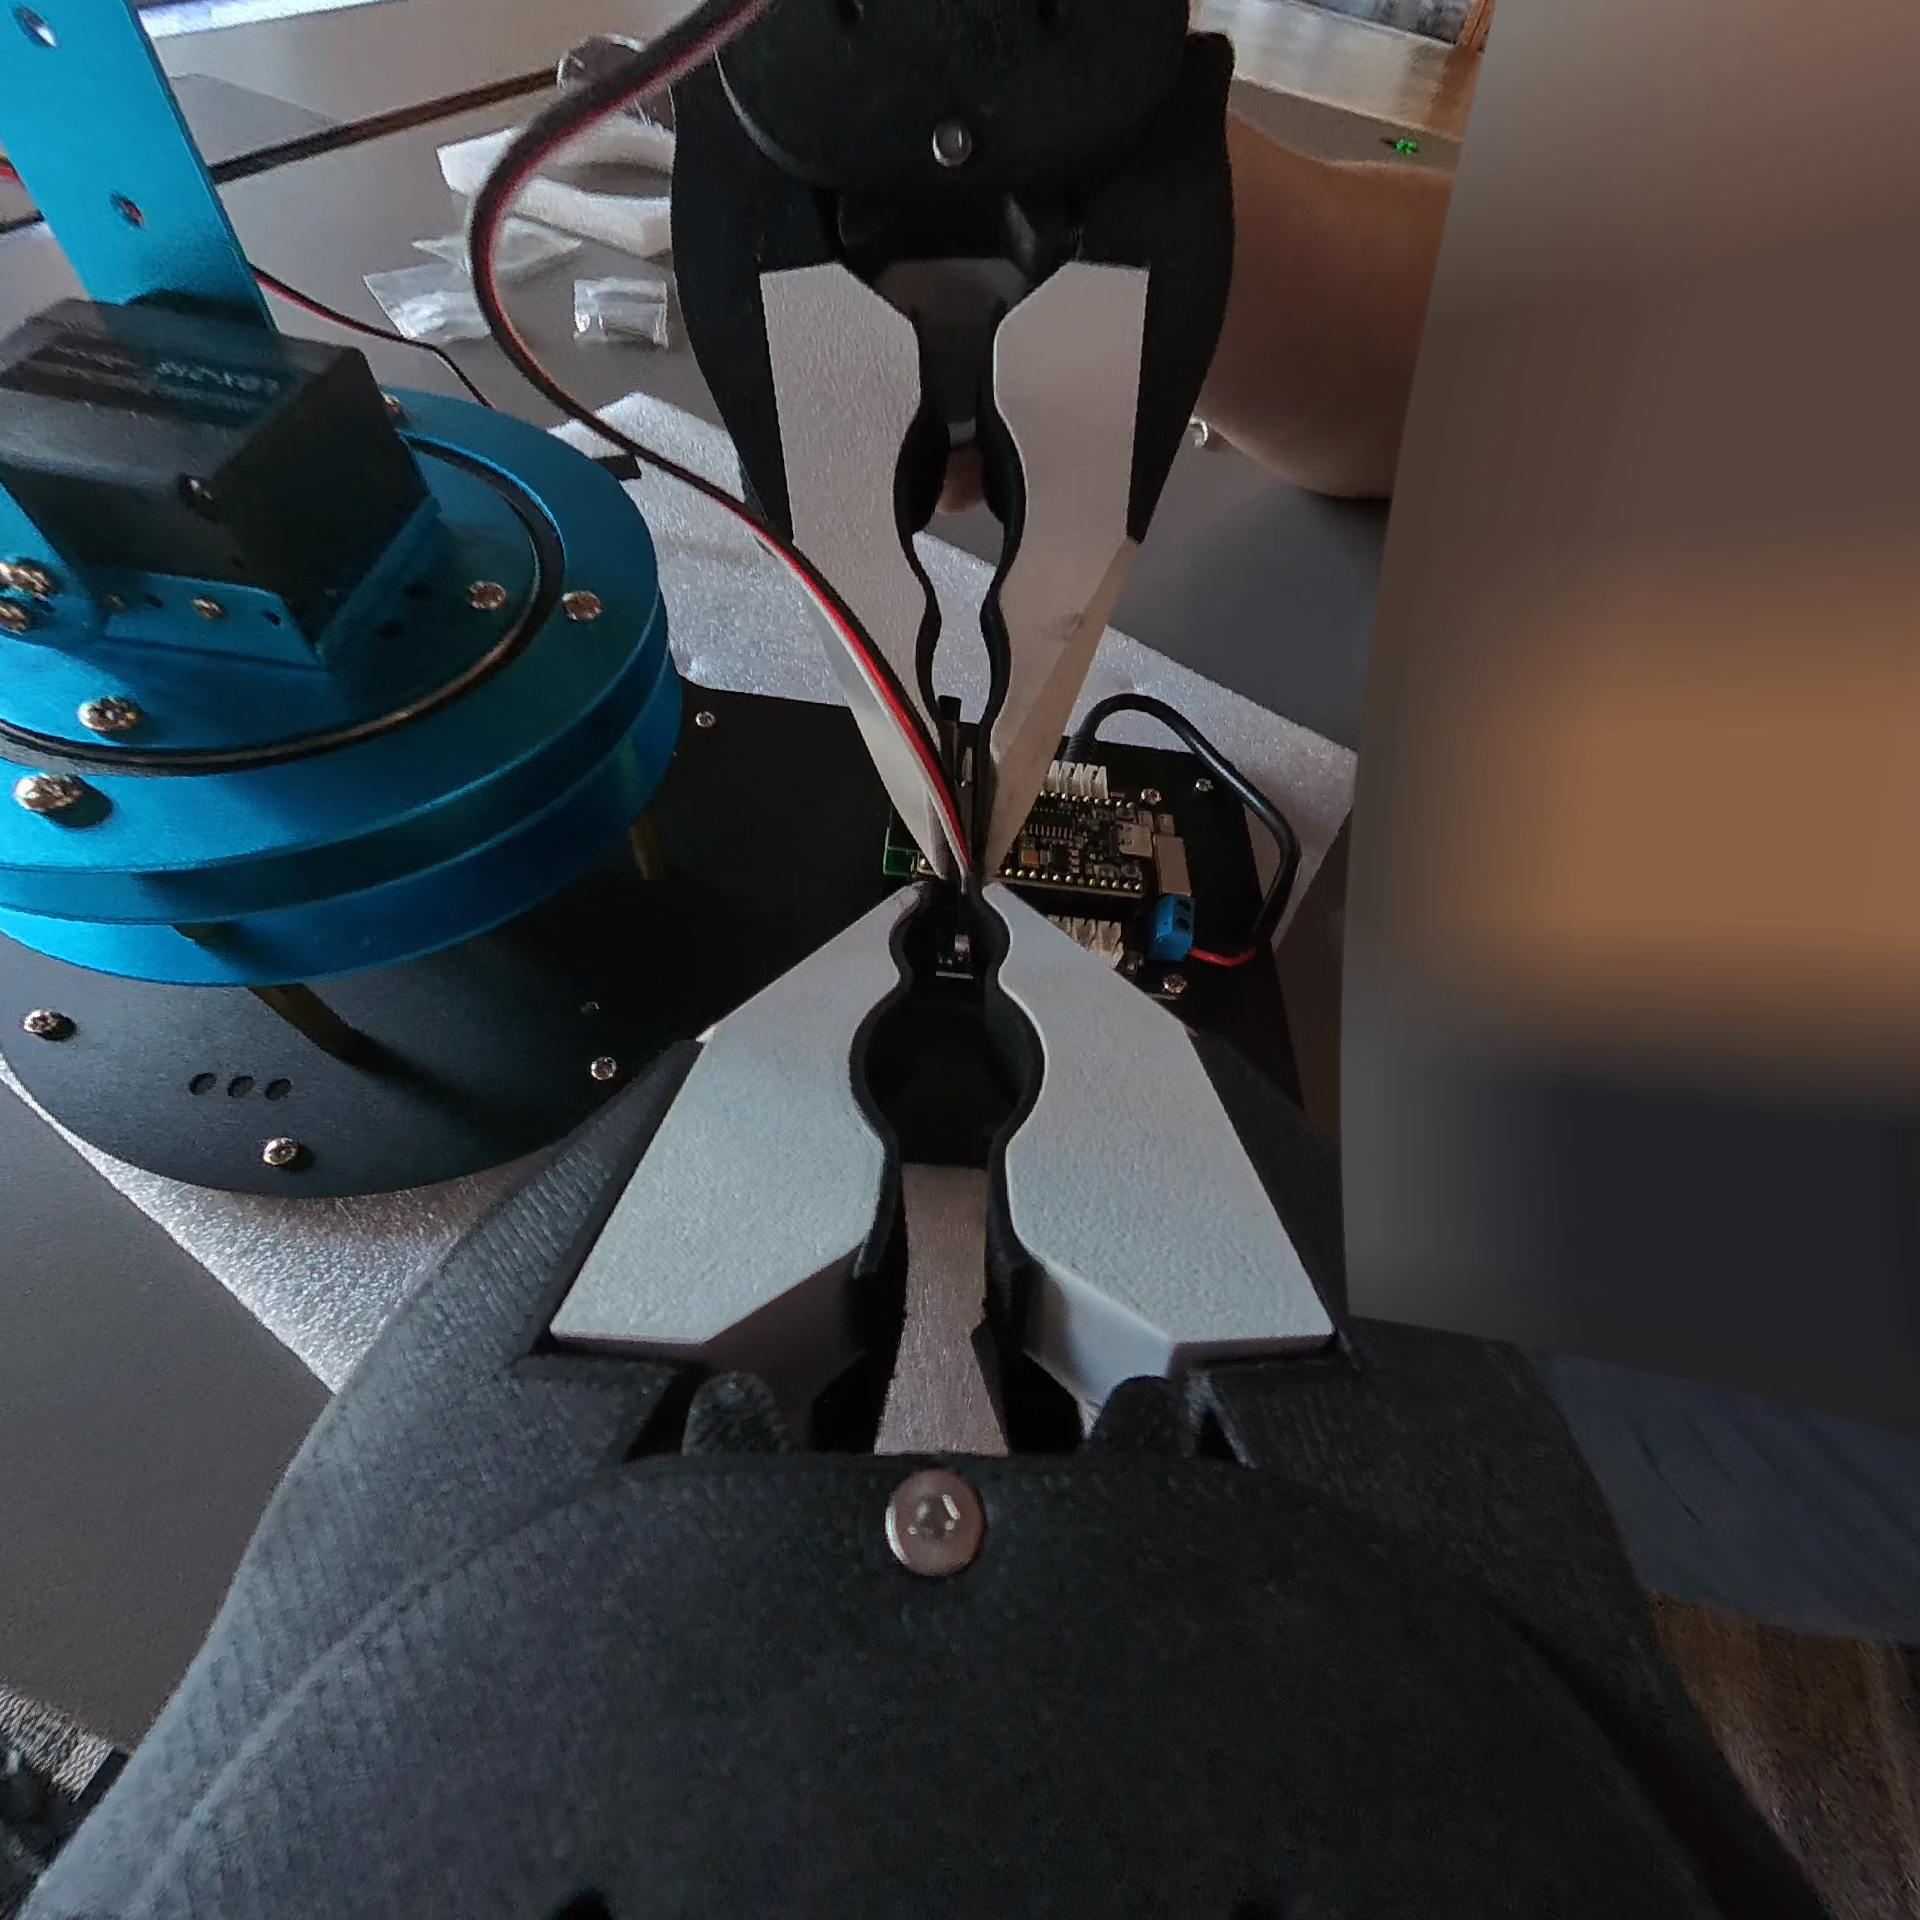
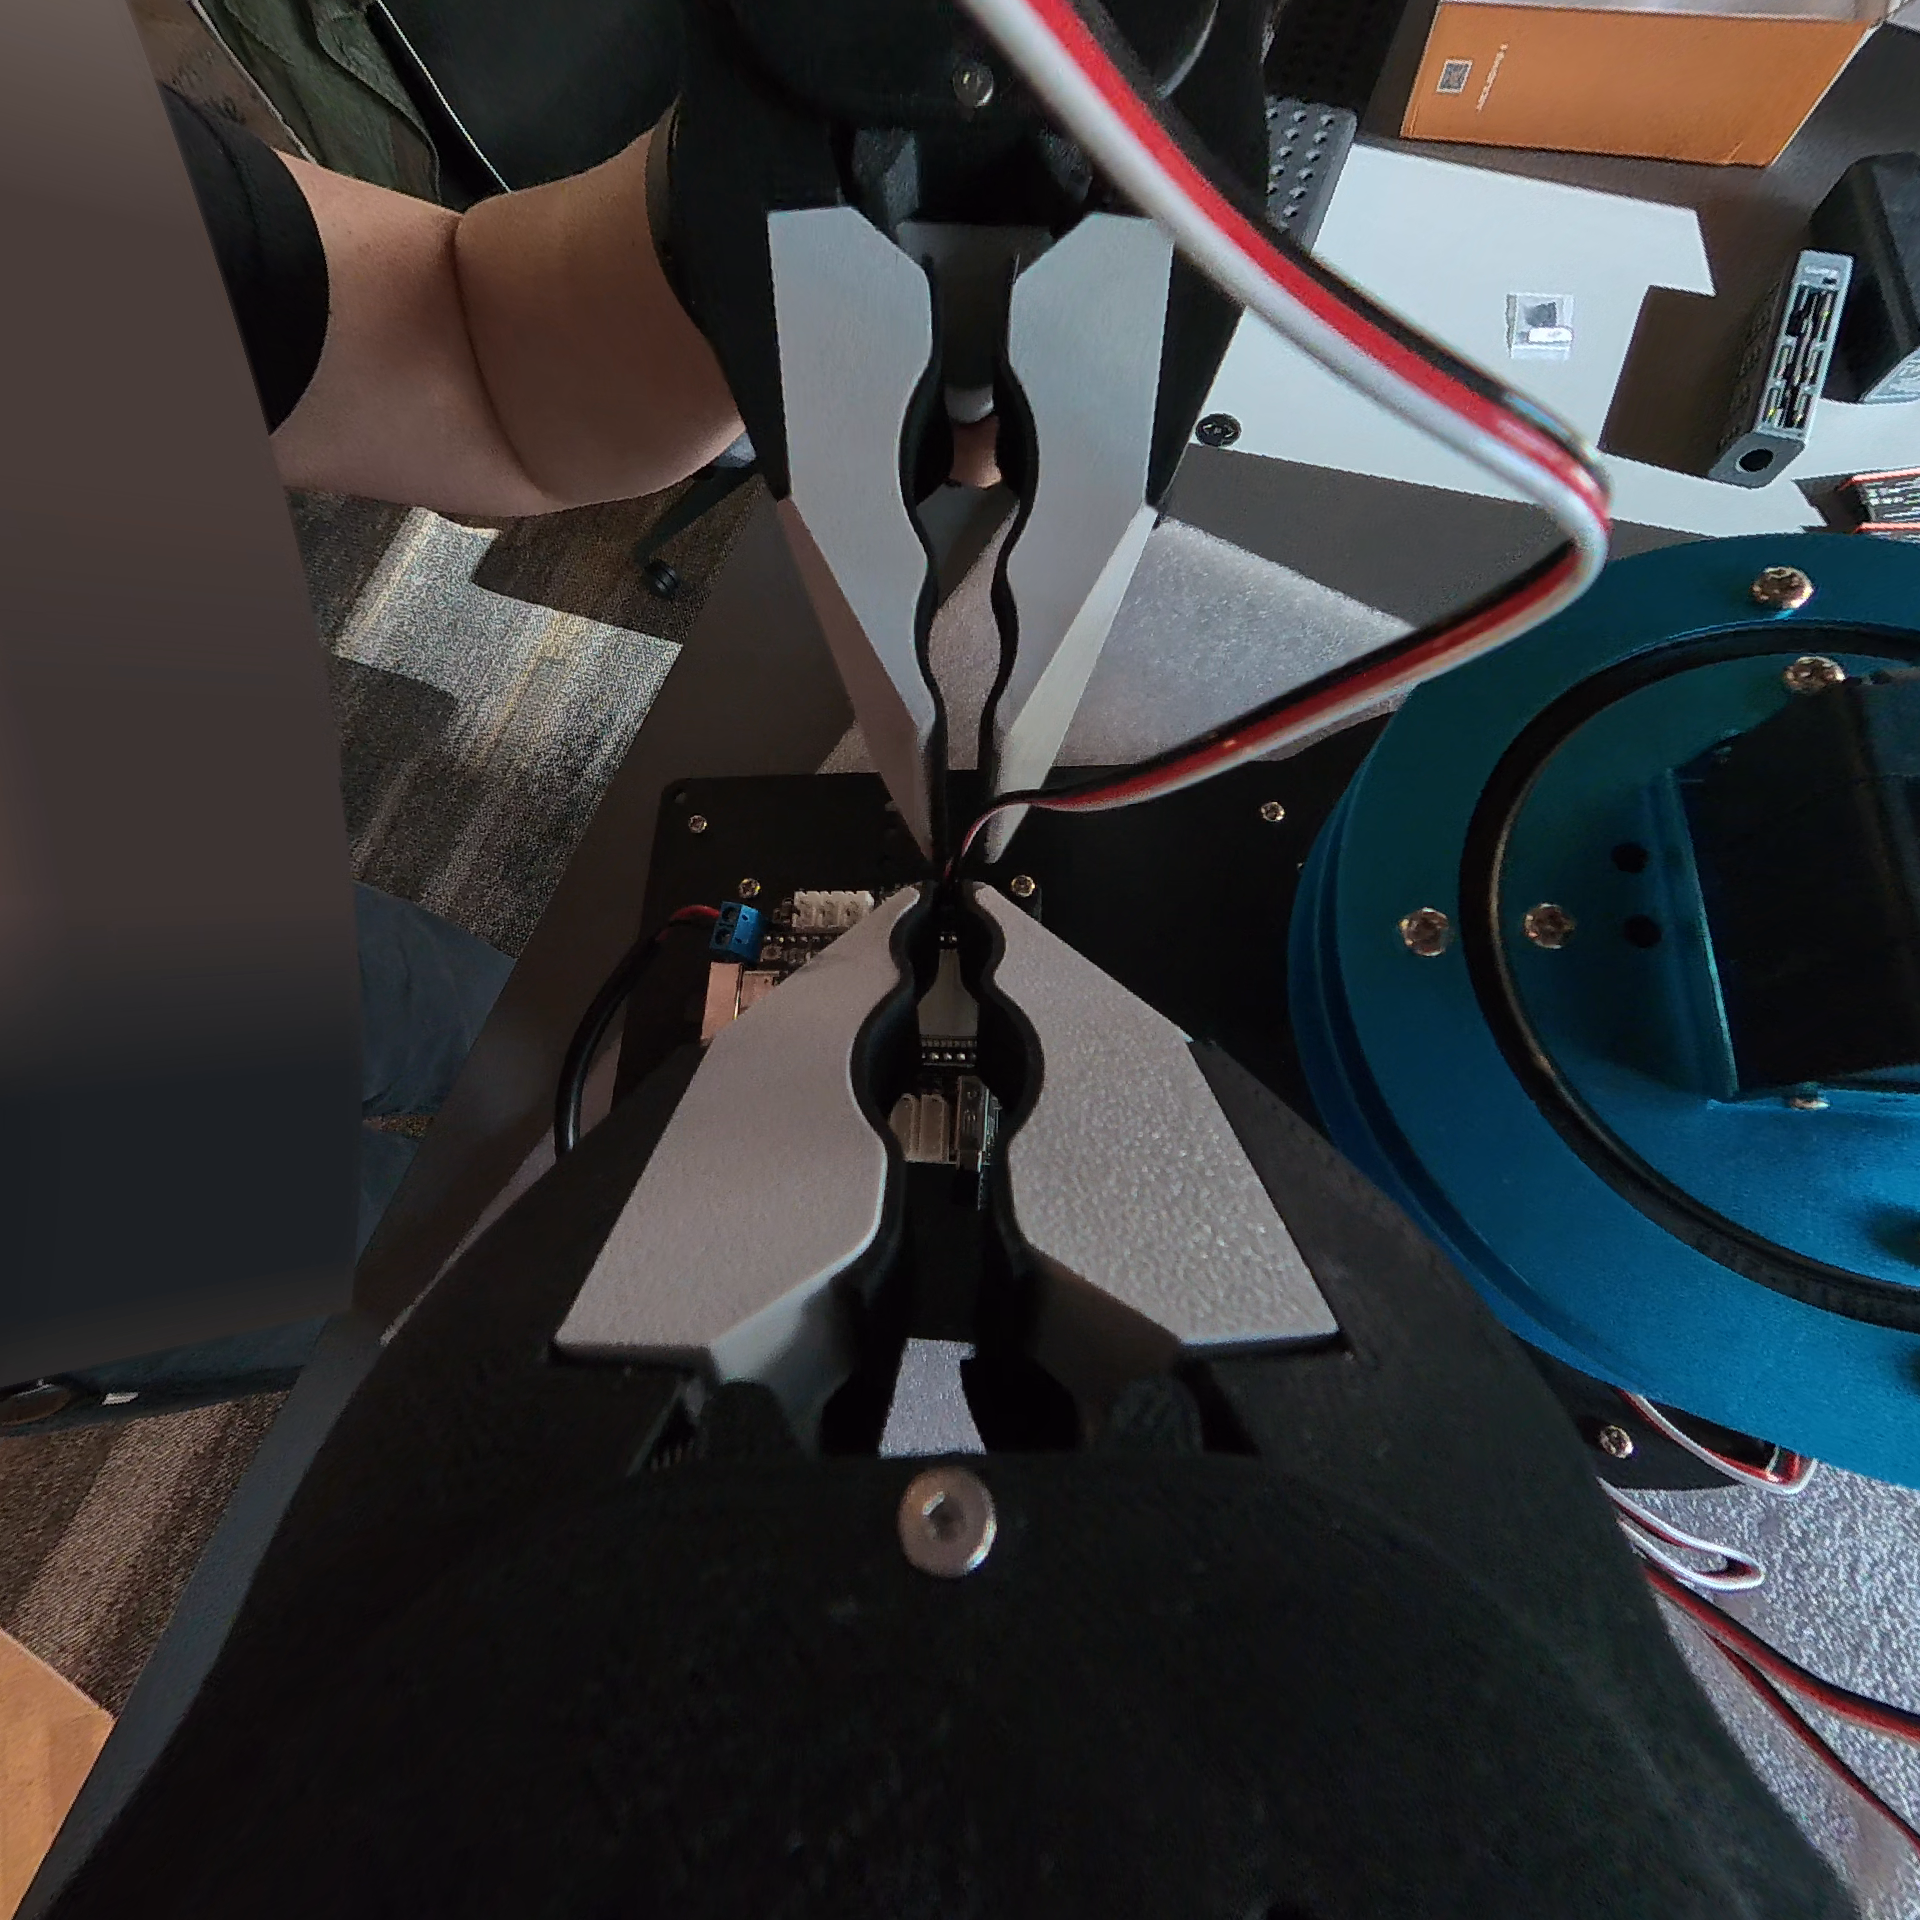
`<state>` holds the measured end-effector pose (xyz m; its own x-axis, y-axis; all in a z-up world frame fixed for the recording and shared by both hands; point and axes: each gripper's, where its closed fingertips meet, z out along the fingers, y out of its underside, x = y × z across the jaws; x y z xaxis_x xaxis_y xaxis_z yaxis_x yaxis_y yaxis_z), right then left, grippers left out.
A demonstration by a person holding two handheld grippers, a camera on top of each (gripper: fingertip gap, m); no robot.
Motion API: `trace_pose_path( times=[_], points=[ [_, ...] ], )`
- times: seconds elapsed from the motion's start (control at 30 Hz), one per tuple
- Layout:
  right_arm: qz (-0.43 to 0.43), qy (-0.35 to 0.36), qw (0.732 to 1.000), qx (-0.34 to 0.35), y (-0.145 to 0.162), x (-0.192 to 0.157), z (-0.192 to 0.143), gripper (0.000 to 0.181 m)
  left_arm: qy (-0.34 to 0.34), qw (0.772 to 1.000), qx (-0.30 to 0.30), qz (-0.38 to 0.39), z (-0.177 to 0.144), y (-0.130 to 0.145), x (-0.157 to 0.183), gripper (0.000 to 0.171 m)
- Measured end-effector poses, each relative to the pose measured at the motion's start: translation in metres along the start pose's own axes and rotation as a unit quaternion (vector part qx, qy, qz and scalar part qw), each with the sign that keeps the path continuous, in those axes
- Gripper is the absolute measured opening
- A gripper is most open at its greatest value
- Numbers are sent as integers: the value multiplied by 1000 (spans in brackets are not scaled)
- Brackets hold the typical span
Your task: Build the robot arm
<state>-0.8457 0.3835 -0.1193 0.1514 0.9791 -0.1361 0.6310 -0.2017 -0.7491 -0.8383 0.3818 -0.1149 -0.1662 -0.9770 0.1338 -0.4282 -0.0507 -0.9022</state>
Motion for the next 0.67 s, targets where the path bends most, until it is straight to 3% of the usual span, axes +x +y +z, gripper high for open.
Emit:
trace_pose_path(
  times=[0.03, 0.3, 0.67],
  points=[
    [0, 0, 1000, 0, 0, 0, 0, 3, -1, 1000, -2, 1, 0, 1, 0, 3],
    [-2, 2, 1000, -3, 1, 0, 0, 3, 7, 1000, -2, -8, 2, 1, 2, 8],
    [-3, 5, 1000, -5, 1, 0, 0, 3, 9, 1000, 9, -6, 3, -1, 2, 0]
  ],
)
